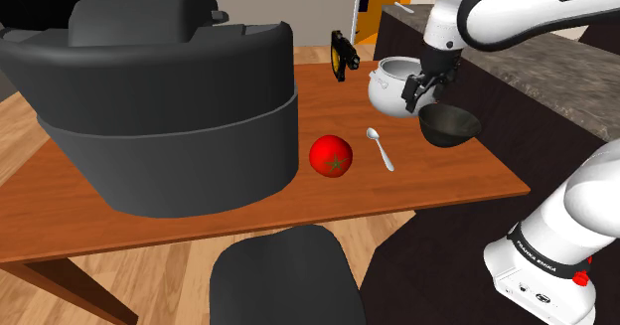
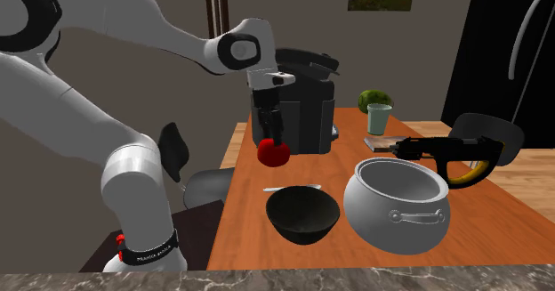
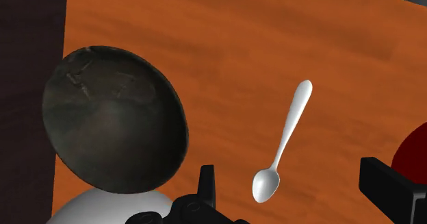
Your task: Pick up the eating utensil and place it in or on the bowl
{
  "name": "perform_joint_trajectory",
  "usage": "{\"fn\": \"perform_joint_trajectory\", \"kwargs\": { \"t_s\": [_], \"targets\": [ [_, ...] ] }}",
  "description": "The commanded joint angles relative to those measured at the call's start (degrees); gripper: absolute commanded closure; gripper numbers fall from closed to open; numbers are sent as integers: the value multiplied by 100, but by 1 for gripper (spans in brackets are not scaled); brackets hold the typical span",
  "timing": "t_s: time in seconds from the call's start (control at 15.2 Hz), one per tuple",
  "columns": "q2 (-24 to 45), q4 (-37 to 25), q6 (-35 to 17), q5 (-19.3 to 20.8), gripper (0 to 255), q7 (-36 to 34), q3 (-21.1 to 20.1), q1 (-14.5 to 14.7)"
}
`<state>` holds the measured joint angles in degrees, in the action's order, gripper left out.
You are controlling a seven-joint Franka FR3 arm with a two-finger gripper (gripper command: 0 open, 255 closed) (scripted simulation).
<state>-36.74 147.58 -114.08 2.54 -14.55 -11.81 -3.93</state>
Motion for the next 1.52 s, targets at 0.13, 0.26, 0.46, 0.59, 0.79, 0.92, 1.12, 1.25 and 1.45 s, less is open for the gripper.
{"fn": "perform_joint_trajectory", "kwargs": {
  "t_s": [0.13,0.26,0.46,0.59,0.79,0.92,1.12,1.25,1.45],
  "targets": [
    [640,200,-840,31,0,-854,-371,-193],
    [1029,246,-1261,105,0,-1306,-571,-321],
    [1689,232,-1866,333,0,-2051,-877,-560],
    [2176,164,-2236,596,0,-2613,-1071,-742],
    [2748,74,-2633,1020,0,-3262,-1237,-946],
    [2898,107,-2796,1165,0,-3363,-1243,-997],
    [3135,143,-3033,1415,0,-3537,-1248,-1077],
    [3266,155,-3153,1564,0,-3641,-1244,-1118],
    [3266,155,-3153,1564,0,-3641,-1243,-1116]
  ]
}}
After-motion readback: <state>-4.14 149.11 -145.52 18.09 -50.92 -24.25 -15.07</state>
